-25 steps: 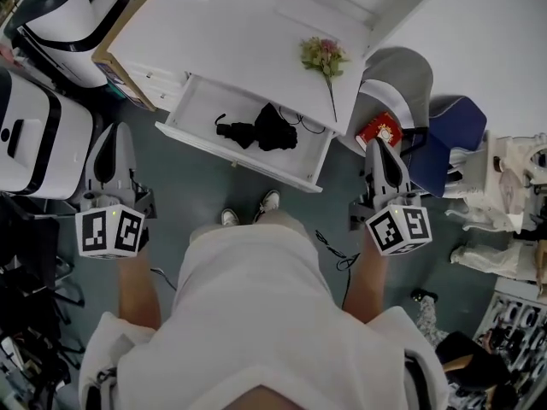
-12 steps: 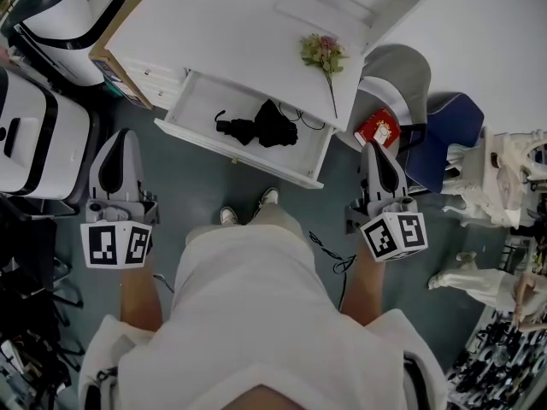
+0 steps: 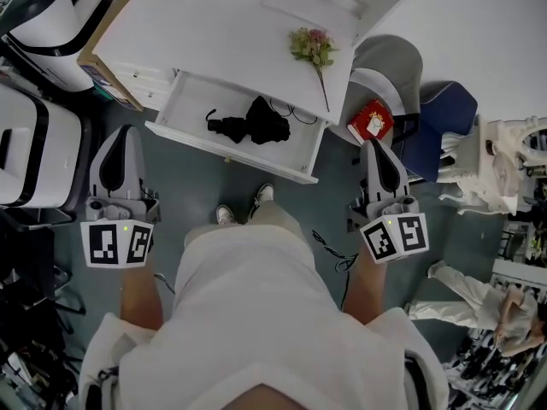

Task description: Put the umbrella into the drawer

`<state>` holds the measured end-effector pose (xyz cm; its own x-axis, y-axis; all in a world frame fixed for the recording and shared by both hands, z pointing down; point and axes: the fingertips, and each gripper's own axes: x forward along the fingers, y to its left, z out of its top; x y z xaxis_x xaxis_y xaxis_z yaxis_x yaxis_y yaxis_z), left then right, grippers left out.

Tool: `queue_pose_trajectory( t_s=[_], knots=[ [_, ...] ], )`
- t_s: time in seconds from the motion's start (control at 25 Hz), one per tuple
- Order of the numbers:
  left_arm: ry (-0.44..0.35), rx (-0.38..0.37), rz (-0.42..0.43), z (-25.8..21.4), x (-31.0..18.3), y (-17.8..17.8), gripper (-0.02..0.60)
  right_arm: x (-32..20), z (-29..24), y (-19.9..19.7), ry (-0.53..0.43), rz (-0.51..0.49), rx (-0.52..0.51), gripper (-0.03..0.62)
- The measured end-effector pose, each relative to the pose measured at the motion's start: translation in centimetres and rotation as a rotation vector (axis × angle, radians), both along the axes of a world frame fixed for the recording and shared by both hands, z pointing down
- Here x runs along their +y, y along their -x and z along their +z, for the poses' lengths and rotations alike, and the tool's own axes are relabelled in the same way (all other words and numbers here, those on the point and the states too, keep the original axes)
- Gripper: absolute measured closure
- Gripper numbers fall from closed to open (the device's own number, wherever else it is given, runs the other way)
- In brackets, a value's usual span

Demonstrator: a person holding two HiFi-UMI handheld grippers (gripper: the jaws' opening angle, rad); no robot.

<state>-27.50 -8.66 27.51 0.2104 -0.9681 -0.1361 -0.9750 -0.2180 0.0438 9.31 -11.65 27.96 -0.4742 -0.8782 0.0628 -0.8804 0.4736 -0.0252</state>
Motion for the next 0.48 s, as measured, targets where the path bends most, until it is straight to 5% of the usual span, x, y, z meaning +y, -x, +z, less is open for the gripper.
queue_pose_trajectory(
  t_s=[0.48],
  knots=[
    [0.027,-0.014,0.065,1.0,-1.6,-2.1,0.568,-0.2,0.0,0.6,-0.014,-0.006,0.068,0.595]
  ],
)
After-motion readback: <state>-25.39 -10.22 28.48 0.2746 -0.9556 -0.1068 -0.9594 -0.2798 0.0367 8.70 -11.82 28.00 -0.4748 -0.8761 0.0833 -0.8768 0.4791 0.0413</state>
